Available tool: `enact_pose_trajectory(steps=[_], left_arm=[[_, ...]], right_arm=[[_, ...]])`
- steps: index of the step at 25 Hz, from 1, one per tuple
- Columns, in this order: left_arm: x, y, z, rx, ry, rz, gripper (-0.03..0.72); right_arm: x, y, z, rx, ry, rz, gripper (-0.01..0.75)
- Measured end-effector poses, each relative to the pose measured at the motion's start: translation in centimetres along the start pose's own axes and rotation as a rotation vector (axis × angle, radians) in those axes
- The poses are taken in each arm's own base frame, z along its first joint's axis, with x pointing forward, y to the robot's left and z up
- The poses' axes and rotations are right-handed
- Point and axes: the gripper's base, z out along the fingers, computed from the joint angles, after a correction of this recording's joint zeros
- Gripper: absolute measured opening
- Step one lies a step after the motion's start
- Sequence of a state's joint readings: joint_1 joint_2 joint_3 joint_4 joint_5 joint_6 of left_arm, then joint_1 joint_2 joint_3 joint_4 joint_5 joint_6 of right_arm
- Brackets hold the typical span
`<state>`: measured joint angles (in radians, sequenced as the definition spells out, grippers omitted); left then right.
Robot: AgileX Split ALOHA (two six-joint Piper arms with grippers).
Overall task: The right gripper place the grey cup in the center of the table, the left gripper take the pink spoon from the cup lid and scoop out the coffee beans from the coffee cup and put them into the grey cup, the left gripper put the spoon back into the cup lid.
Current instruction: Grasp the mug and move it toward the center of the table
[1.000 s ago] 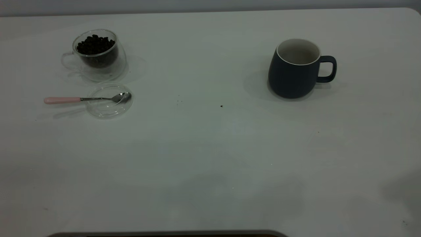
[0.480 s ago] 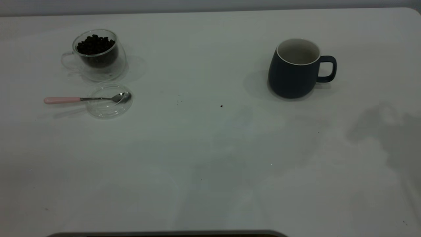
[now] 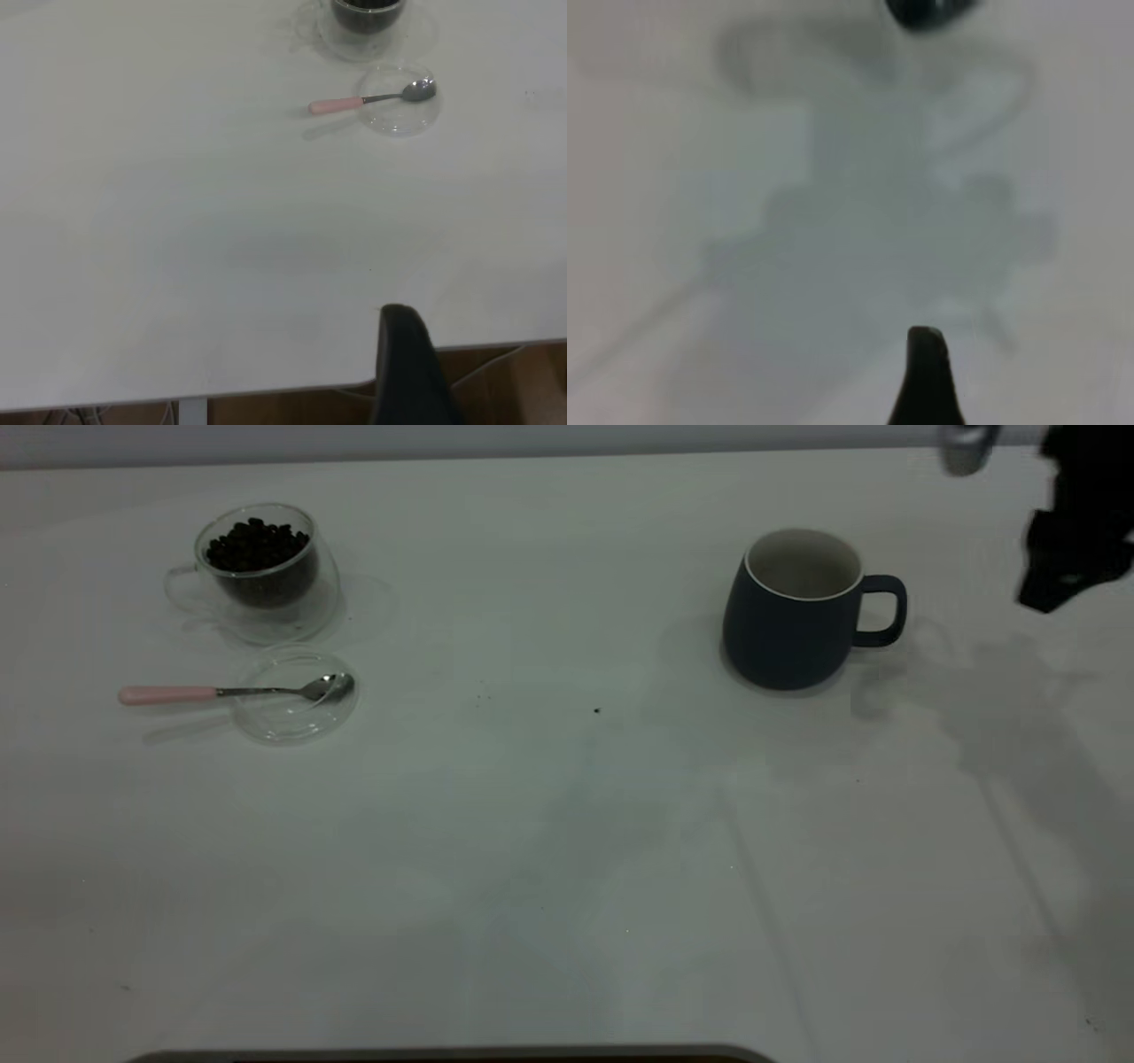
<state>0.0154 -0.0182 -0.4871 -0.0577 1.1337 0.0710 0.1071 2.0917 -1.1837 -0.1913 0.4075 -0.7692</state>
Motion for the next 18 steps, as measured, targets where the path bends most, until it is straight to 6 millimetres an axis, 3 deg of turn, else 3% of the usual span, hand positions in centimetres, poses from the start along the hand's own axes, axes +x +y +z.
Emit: enact_pose_trajectory(steps=[8, 18], left_arm=[[0.0, 0.0, 0.0, 0.0, 0.0, 0.001, 0.48], [0.0, 0.0, 0.0, 0.0, 0.0, 0.002, 0.48]], right_arm=[[-3.8, 0.3, 3.3, -0.006, -0.025, -0.125, 0.615], [-7.1, 2.8, 5.2, -0.002, -0.087, -0.203, 0.61]])
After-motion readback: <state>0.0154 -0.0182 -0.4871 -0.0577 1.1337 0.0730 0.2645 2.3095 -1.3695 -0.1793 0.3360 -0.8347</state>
